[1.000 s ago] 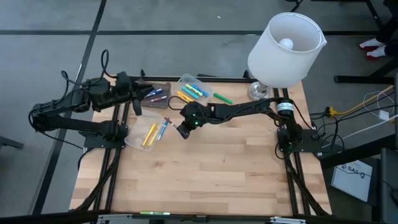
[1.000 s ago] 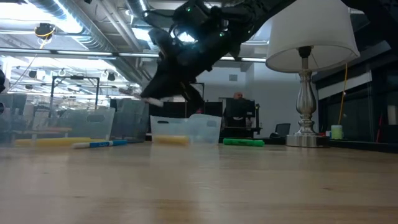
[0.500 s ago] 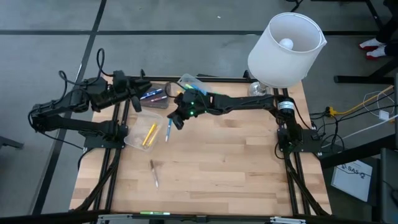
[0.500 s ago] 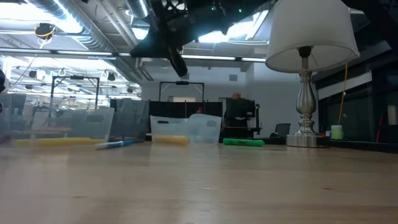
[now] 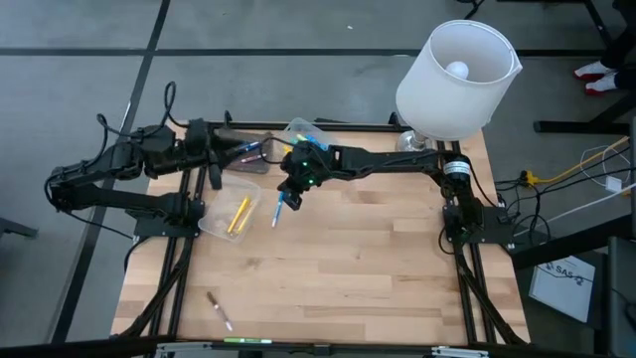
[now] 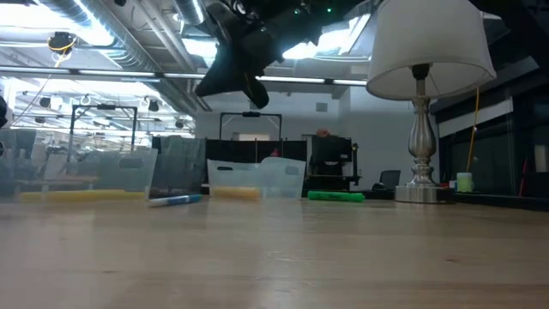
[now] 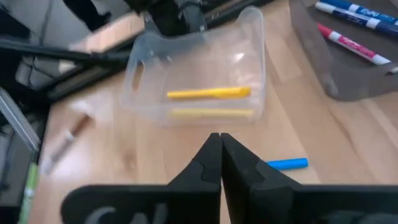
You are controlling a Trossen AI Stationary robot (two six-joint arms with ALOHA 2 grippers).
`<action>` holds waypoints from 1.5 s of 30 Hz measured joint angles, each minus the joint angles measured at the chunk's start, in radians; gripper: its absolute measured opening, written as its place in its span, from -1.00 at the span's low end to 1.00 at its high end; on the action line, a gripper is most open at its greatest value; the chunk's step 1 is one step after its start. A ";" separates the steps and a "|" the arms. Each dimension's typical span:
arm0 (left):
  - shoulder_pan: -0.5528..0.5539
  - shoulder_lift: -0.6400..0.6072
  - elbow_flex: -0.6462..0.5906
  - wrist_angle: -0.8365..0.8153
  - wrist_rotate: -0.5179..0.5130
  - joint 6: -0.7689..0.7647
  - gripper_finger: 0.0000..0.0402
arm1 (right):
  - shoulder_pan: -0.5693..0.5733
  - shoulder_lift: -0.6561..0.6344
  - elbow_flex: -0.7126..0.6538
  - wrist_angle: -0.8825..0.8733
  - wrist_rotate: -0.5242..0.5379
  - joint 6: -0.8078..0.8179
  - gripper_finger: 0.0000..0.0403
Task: Pick & Place Markers
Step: Put the brown marker into the black bin
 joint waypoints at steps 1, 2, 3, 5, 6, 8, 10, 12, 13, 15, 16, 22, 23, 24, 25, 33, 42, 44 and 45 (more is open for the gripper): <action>0.000 0.000 0.000 -0.014 0.050 0.019 -0.43 | 0.002 0.000 0.000 -0.014 0.000 -0.016 -0.99; 0.000 0.000 0.000 -0.032 0.106 0.035 -0.44 | 0.004 0.000 0.000 -0.027 0.000 -0.029 -0.99; 0.000 0.001 0.000 -0.057 0.165 0.051 -0.45 | 0.008 0.000 0.000 -0.041 -0.001 -0.044 -0.99; 0.000 0.008 0.000 -0.110 0.280 0.077 -0.47 | 0.013 0.000 0.000 -0.077 -0.021 -0.069 -0.98; 0.000 0.012 0.000 -0.146 0.331 0.086 -0.48 | 0.015 0.000 0.000 -0.097 -0.035 -0.078 -0.97; 0.000 0.023 0.000 -0.228 0.414 0.091 -0.49 | 0.019 0.000 0.000 -0.141 -0.064 -0.092 -0.95; 0.000 0.039 0.000 -0.317 0.472 0.091 -0.51 | 0.022 0.000 0.000 -0.187 -0.079 -0.100 -0.93; -0.001 0.060 0.000 -0.396 0.520 0.091 -0.52 | 0.026 0.000 0.000 -0.241 -0.080 -0.103 -0.92; -0.003 0.072 0.000 -0.426 0.544 0.091 -0.52 | 0.027 0.000 0.000 -0.266 -0.081 -0.107 -0.91; -0.018 0.102 0.000 -0.473 0.590 0.091 -0.53 | 0.027 0.000 0.000 -0.313 -0.105 -0.115 -0.91; -0.029 0.118 0.000 -0.487 0.609 0.091 -0.53 | 0.027 0.000 0.000 -0.335 -0.121 -0.124 -0.91; -0.152 0.248 0.000 -0.537 0.668 0.128 -0.53 | 0.027 0.000 0.000 -0.423 -0.129 -0.155 -0.91; -0.175 0.272 0.000 -0.542 0.675 0.134 -0.52 | 0.028 0.000 0.000 -0.427 -0.129 -0.155 -0.90; -0.199 0.294 0.000 -0.546 0.679 0.136 -0.52 | 0.029 0.000 0.000 -0.427 -0.129 -0.154 -0.90; -0.226 0.316 0.000 -0.550 0.679 0.135 -0.52 | 0.032 0.000 0.000 -0.427 -0.129 -0.154 -0.90; -0.446 0.431 0.000 -0.552 0.686 0.075 -0.53 | 0.070 0.000 0.000 -0.485 -0.124 -0.153 -0.90; -0.684 0.512 0.000 -0.552 0.686 0.053 -0.41 | 0.103 -0.002 0.000 -0.586 -0.121 -0.146 -0.92; -0.732 0.528 0.000 -0.545 0.683 0.034 -0.38 | 0.104 -0.009 0.000 -0.613 -0.119 -0.142 -0.93; -0.754 0.535 0.000 -0.535 0.681 0.029 -0.36 | 0.103 -0.012 0.000 -0.618 -0.108 -0.142 -0.94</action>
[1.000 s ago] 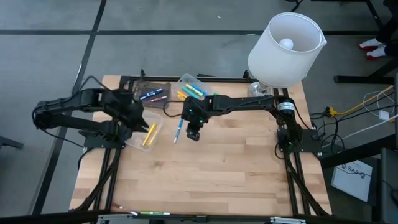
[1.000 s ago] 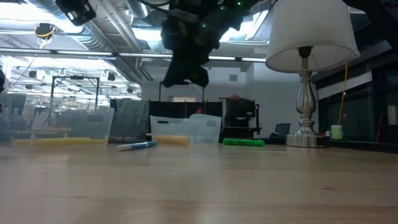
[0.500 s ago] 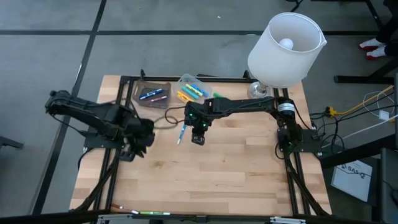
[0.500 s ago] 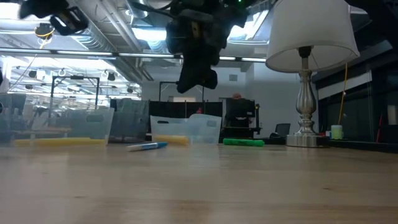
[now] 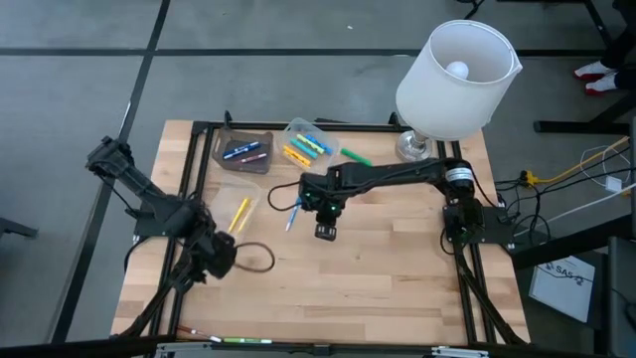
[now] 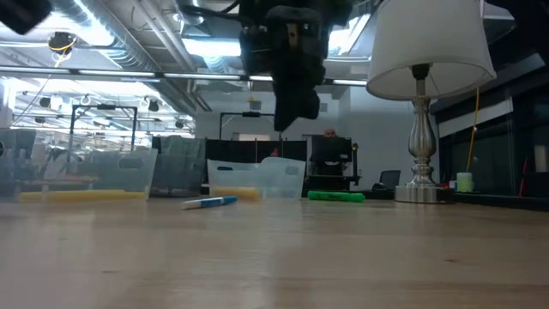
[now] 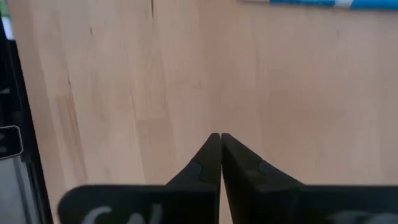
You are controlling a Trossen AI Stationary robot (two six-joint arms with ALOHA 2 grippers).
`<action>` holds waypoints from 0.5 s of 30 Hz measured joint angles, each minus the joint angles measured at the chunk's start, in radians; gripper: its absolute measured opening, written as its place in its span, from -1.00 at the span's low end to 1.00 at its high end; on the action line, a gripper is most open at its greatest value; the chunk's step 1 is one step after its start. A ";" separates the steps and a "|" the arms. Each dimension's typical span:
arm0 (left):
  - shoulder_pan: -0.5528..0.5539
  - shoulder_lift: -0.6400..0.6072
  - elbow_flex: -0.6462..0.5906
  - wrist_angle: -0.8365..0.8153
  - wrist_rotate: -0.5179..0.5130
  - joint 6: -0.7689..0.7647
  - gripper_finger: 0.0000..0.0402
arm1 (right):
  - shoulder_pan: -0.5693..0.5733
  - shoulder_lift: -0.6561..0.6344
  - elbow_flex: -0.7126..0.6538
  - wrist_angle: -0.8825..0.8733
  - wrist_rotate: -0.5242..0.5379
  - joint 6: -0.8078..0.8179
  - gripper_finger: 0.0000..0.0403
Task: Pick & Place Markers
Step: Put the brown marker into the black bin
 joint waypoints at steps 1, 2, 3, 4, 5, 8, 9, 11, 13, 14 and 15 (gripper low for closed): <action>-0.019 0.008 0.000 0.007 -0.001 -0.002 -0.34 | 0.000 -0.005 0.000 0.008 0.018 0.002 -0.95; -0.037 0.015 0.000 0.010 -0.002 -0.003 -0.33 | 0.000 -0.014 0.000 0.012 0.041 0.011 -0.96; -0.051 0.019 0.000 0.018 -0.005 -0.009 -0.32 | 0.000 -0.019 0.000 0.011 0.069 0.028 -0.97; -0.063 0.022 0.000 0.030 -0.010 -0.013 -0.31 | 0.000 -0.021 0.000 0.021 0.092 0.049 -0.97; -0.075 0.023 0.000 0.037 -0.019 -0.015 -0.30 | 0.000 -0.027 0.000 0.033 0.111 0.070 -0.98; -0.116 0.023 0.000 0.057 -0.083 -0.004 -0.30 | 0.000 -0.037 0.000 0.062 0.144 0.142 -0.96; -0.134 0.023 -0.002 0.065 -0.112 -0.001 -0.30 | 0.000 -0.042 0.000 0.083 0.145 0.171 -0.95; -0.169 0.022 -0.024 0.113 -0.136 -0.009 -0.31 | 0.000 -0.046 0.000 0.094 0.146 0.238 -0.92; -0.211 0.023 -0.057 0.196 -0.136 -0.061 -0.31 | 0.000 -0.048 0.000 0.123 0.141 0.293 -0.90; -0.233 0.023 -0.071 0.232 -0.136 -0.088 -0.30 | 0.000 -0.049 0.000 0.121 0.136 0.311 -0.89; -0.255 0.026 -0.084 0.272 -0.138 -0.106 -0.30 | 0.000 -0.051 0.000 0.116 0.131 0.326 -0.89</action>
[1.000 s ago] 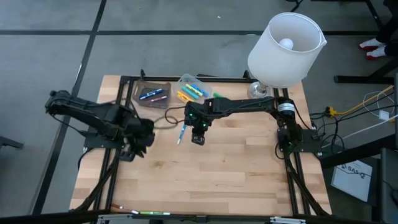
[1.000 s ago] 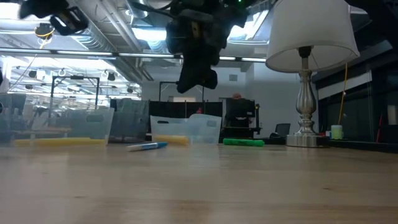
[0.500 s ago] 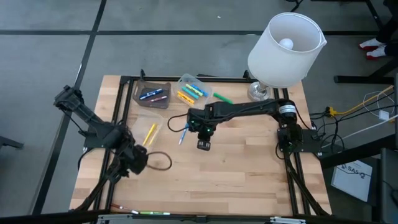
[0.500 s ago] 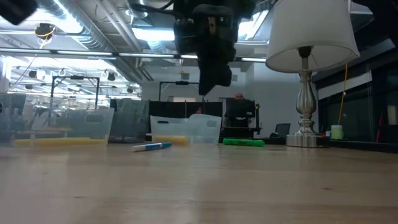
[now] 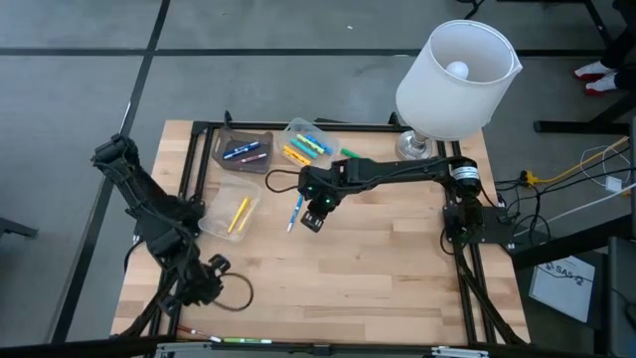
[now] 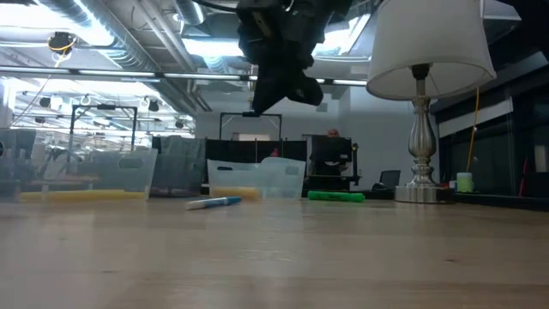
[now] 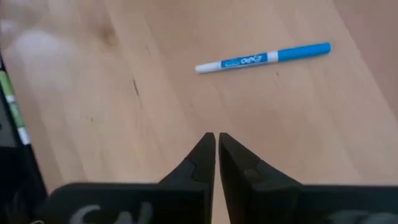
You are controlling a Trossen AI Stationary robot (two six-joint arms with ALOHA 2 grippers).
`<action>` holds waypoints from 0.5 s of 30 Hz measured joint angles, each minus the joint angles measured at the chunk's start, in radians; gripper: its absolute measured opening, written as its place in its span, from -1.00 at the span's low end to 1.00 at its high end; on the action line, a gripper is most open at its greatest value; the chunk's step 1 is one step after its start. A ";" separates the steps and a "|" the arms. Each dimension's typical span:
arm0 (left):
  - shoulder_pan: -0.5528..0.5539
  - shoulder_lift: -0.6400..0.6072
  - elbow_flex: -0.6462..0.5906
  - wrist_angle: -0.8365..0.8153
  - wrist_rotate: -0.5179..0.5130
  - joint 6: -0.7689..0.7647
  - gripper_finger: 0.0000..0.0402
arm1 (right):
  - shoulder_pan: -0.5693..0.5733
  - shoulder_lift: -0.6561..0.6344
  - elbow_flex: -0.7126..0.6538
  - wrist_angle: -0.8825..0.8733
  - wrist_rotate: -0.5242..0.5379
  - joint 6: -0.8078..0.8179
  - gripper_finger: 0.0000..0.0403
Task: Pick & Place Markers
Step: Put the brown marker into the black bin
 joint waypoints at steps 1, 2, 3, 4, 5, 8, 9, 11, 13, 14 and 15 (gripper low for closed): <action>-0.018 0.006 -0.007 0.032 -0.011 -0.019 -0.30 | 0.000 -0.001 0.000 0.000 -0.008 0.006 -0.89; -0.036 0.013 -0.014 0.053 -0.035 -0.043 -0.30 | 0.000 -0.002 0.000 -0.006 -0.020 0.007 -0.89; -0.051 0.024 -0.016 0.061 -0.059 -0.067 -0.30 | 0.000 -0.003 0.000 -0.021 -0.038 0.009 -0.89; -0.062 0.037 -0.016 0.072 -0.081 -0.087 -0.30 | 0.000 -0.003 0.000 -0.033 -0.058 0.010 -0.89; -0.073 0.050 -0.016 0.081 -0.100 -0.108 -0.30 | 0.000 -0.003 0.000 -0.041 -0.070 0.019 -0.89; -0.094 0.100 -0.016 0.117 -0.113 -0.141 -0.31 | 0.000 -0.003 0.000 -0.060 -0.075 0.063 -0.89; -0.099 0.120 -0.016 0.135 -0.115 -0.153 -0.31 | 0.000 -0.003 0.000 -0.059 -0.075 0.075 -0.89; -0.107 0.163 -0.016 0.179 -0.110 -0.183 -0.31 | 0.000 -0.003 0.000 -0.059 -0.075 0.103 -0.89; -0.118 0.207 -0.016 0.234 -0.102 -0.198 -0.31 | 0.000 -0.003 0.000 -0.056 -0.075 0.119 -0.89; -0.124 0.227 -0.016 0.261 -0.098 -0.198 -0.31 | 0.000 -0.003 0.000 -0.056 -0.075 0.122 -0.89; -0.131 0.248 -0.016 0.289 -0.096 -0.199 -0.31 | 0.000 -0.003 0.000 -0.056 -0.075 0.128 -0.89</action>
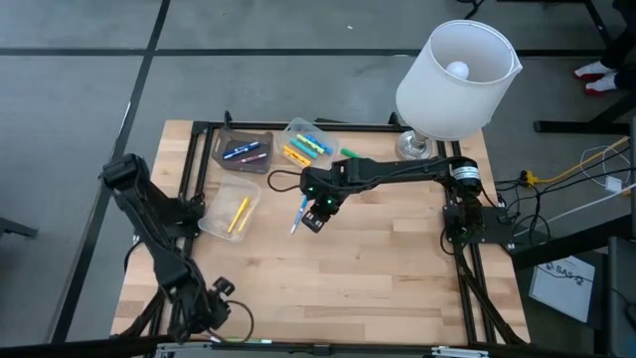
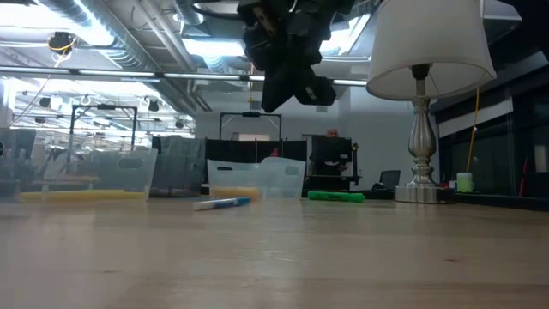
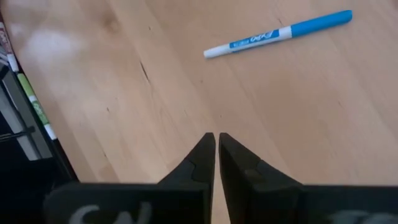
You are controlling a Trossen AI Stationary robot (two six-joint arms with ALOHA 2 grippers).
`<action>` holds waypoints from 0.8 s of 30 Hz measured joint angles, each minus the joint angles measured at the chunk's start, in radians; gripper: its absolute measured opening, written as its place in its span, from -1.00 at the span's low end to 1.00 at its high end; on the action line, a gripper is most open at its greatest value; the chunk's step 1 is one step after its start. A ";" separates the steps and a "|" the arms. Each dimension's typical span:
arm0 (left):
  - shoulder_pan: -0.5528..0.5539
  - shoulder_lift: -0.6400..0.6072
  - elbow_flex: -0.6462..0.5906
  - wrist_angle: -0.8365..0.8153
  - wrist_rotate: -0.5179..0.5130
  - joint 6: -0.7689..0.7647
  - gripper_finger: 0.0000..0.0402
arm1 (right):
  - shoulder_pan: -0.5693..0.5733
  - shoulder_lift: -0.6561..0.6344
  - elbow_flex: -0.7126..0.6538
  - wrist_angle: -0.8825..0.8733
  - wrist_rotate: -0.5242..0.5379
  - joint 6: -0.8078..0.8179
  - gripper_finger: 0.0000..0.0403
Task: Pick & Place Markers
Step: Put the brown marker into the black bin
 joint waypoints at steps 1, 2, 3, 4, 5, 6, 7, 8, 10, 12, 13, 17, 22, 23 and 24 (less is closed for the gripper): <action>-0.006 0.020 0.000 0.022 -0.002 0.000 -0.31 | 0.000 0.000 0.000 0.000 0.001 0.007 -0.89; -0.012 0.040 0.000 0.038 -0.004 0.001 -0.31 | 0.000 0.000 0.000 0.000 0.001 0.013 -0.89; -0.017 0.058 0.000 0.057 -0.003 0.002 -0.31 | 0.000 0.000 0.000 0.001 0.001 0.018 -0.88; -0.020 0.076 0.000 0.074 -0.002 0.001 -0.31 | 0.000 0.000 0.000 0.001 0.001 0.025 -0.88; -0.022 0.090 0.000 0.084 -0.001 0.001 -0.31 | 0.000 0.000 0.000 0.001 0.002 0.034 -0.88; -0.024 0.104 0.000 0.094 -0.001 0.000 -0.31 | 0.000 0.000 0.000 0.002 0.002 0.040 -0.88; -0.027 0.117 0.000 0.105 -0.002 0.000 -0.31 | 0.000 0.000 0.000 0.005 0.002 0.042 -0.88; -0.027 0.129 0.000 0.111 -0.001 -0.003 -0.31 | 0.000 0.000 0.000 0.009 0.003 0.042 -0.88; -0.027 0.150 0.000 0.117 -0.004 -0.031 -0.31 | 0.000 0.000 0.000 0.009 0.017 0.043 -0.88; -0.027 0.167 0.000 0.118 -0.004 -0.060 -0.32 | 0.000 0.000 0.000 0.009 0.019 0.043 -0.88; -0.027 0.174 0.000 0.121 -0.002 -0.067 -0.32 | 0.000 0.000 0.000 0.009 0.019 0.042 -0.88; -0.036 0.197 0.029 0.120 0.000 -0.027 -0.32 | 0.002 0.000 0.000 0.009 0.038 0.042 -0.88; -0.051 0.236 0.090 0.120 -0.026 0.016 -0.32 | 0.007 0.000 0.000 0.010 0.065 0.054 -0.88; -0.054 0.245 0.100 0.120 -0.026 0.017 -0.32 | 0.009 0.000 0.000 0.010 0.071 0.059 -0.88; -0.056 0.255 0.110 0.119 -0.026 0.017 -0.32 | 0.011 0.000 0.000 0.010 0.074 0.060 -0.88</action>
